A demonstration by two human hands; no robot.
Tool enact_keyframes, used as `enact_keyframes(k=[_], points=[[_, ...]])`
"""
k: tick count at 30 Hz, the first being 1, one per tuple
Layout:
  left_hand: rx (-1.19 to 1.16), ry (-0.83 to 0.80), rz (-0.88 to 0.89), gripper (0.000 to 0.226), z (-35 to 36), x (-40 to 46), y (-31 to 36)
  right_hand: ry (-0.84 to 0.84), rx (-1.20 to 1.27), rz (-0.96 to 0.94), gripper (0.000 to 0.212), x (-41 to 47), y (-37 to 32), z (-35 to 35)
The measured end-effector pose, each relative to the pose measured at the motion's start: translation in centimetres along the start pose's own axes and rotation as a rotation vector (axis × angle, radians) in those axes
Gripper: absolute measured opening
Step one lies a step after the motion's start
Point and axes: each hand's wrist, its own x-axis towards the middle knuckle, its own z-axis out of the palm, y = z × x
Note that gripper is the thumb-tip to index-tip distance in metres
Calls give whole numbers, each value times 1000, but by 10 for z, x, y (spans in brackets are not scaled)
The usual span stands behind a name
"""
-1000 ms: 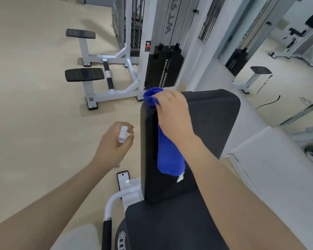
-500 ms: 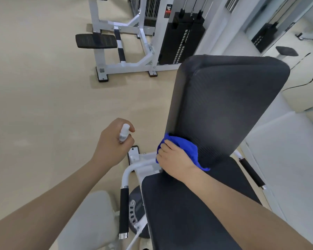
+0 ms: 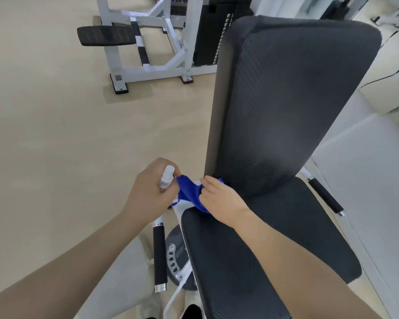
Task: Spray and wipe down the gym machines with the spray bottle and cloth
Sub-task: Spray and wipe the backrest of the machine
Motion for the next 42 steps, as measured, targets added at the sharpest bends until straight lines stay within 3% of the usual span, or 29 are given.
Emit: enact_keyframes(k=[2,6,8,10,14,16,19,22,24,26,33,37,38,42], points=[[28,-35,37,26,4,-7,-4,-61,104,-62,25,-11,-14,13],[58,-85,21,27,18,-7,-4,263,494,238,31,-45,6,16],[62,-108,28,29,29,-6,7,393,684,460,26,-57,32,2],[56,-135,55,20,40,-3,24,481,935,802,20,-66,59,-19],[59,-80,117,19,52,11,49,1004,1522,1356,18,-69,106,-53],[63,40,187,34,54,21,58,1265,1681,1409,23,-67,131,-74],[44,134,133,60,54,35,70,1462,1605,1176,33,-56,142,-102],[16,119,130,69,56,46,79,1472,1358,992,30,-46,135,-97],[10,111,198,68,57,51,82,1301,998,1044,41,-39,135,-70],[-4,113,219,71,59,53,83,1147,797,1068,52,-33,136,-43],[-18,187,163,79,54,57,94,1214,1034,1037,52,-14,126,-85],[4,194,176,81,46,57,98,1136,644,746,56,-20,118,-96],[37,194,158,83,45,56,99,1141,625,790,55,-29,136,-88],[103,173,172,81,53,59,101,1093,991,1295,55,-66,215,-39]])
